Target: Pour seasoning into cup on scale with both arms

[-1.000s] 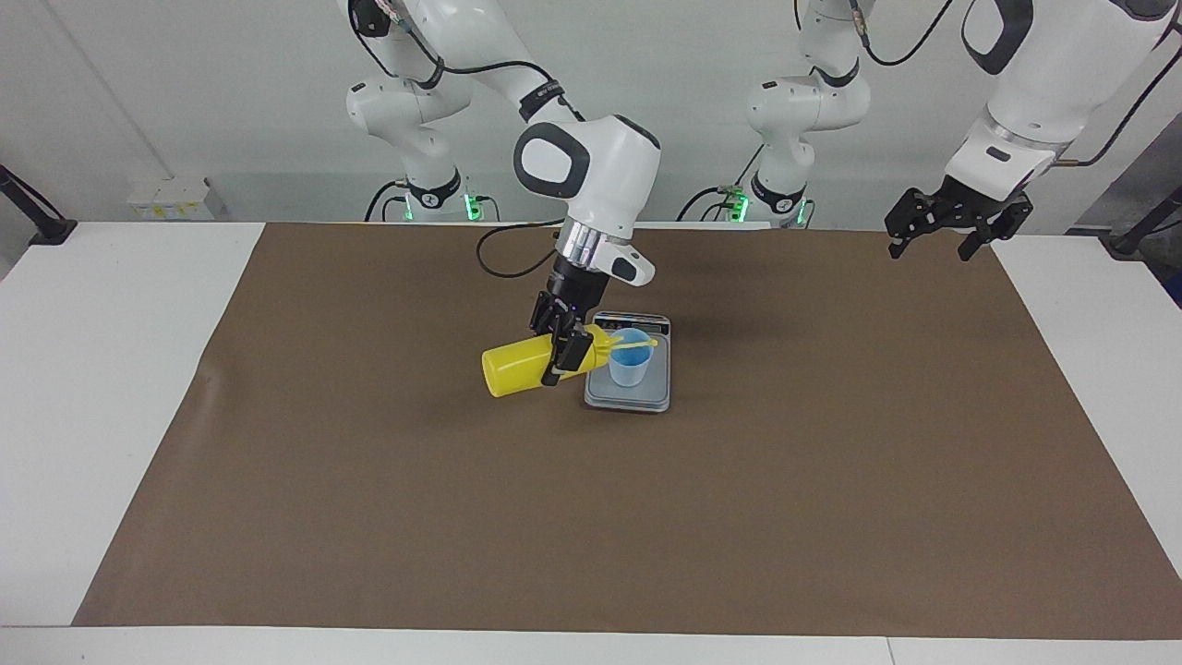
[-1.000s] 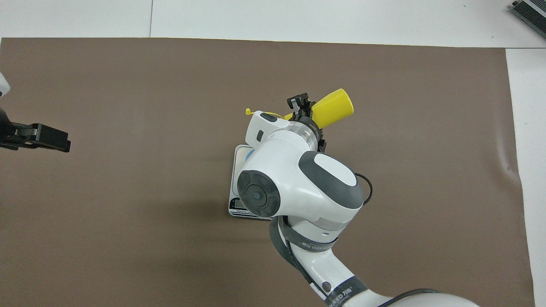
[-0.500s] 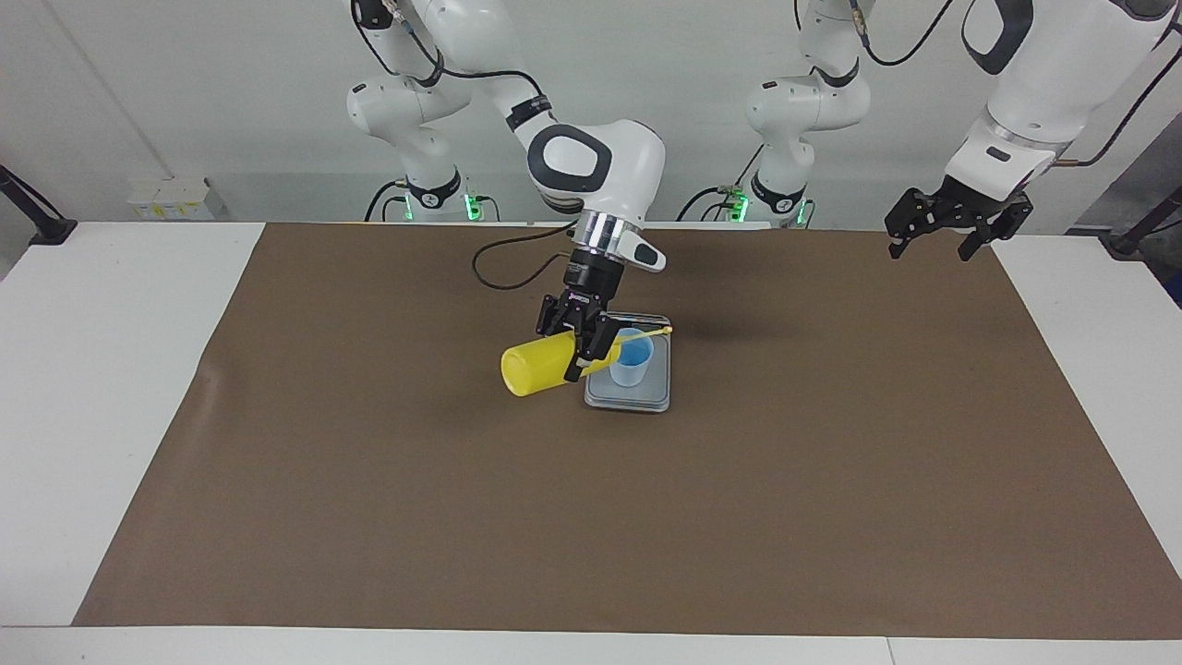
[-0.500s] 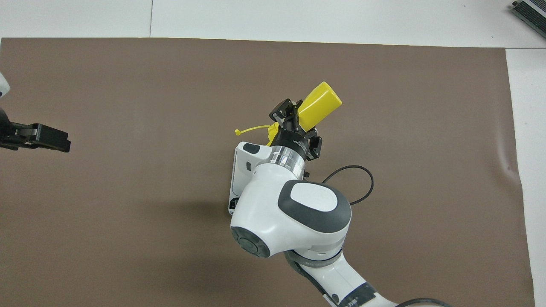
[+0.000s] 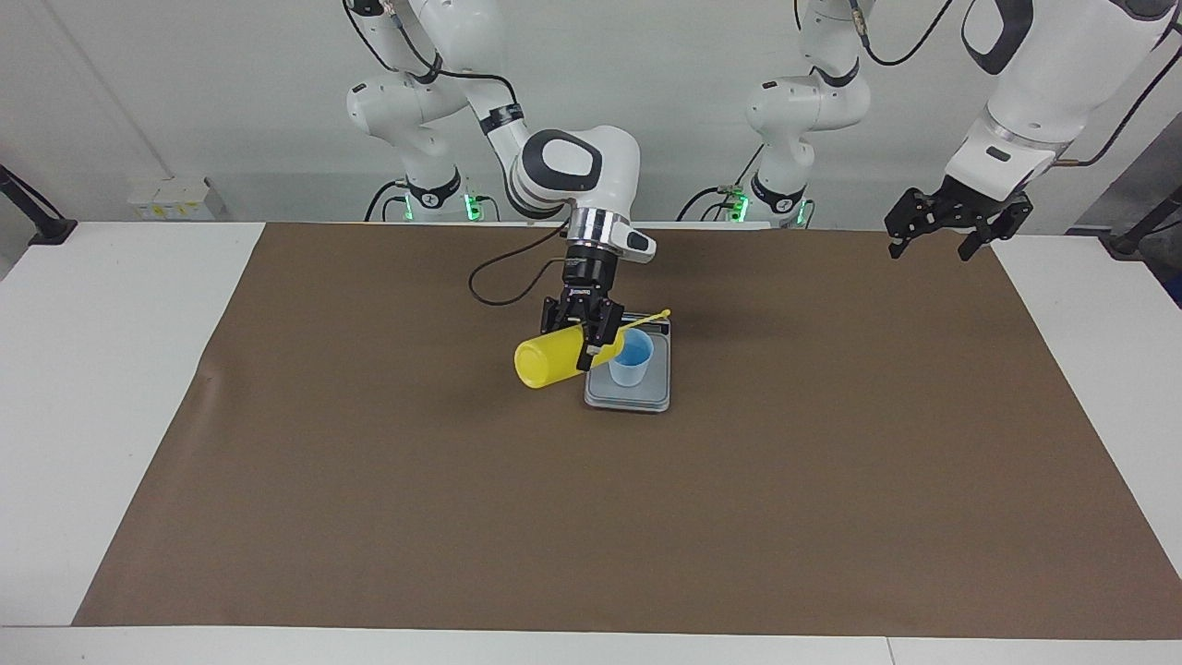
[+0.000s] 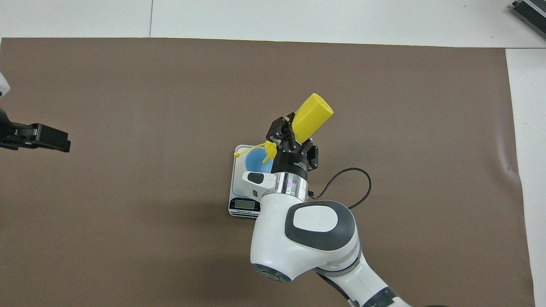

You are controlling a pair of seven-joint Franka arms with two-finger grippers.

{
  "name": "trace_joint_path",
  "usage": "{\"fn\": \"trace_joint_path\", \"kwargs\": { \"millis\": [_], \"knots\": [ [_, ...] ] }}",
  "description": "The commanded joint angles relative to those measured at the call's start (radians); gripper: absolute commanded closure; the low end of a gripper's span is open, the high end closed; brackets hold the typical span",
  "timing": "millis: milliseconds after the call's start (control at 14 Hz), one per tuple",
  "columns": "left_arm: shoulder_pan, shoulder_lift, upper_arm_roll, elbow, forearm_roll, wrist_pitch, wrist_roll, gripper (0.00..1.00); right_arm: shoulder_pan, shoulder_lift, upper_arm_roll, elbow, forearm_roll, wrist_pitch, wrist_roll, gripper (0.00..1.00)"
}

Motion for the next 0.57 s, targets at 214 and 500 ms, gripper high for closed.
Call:
{"fn": "trace_joint_path", "kwargs": {
  "millis": [214,500],
  "knots": [
    [0.015,-0.015,-0.008,-0.017,-0.002,0.005,0.01,0.0,-0.007,-0.032,0.006,-0.066,-0.139,0.012,0.145,1.0],
    [0.016,-0.015,-0.008,-0.017,-0.002,0.005,0.01,0.0,-0.007,-0.032,0.006,-0.06,-0.121,0.009,0.145,1.0]
  ]
}}
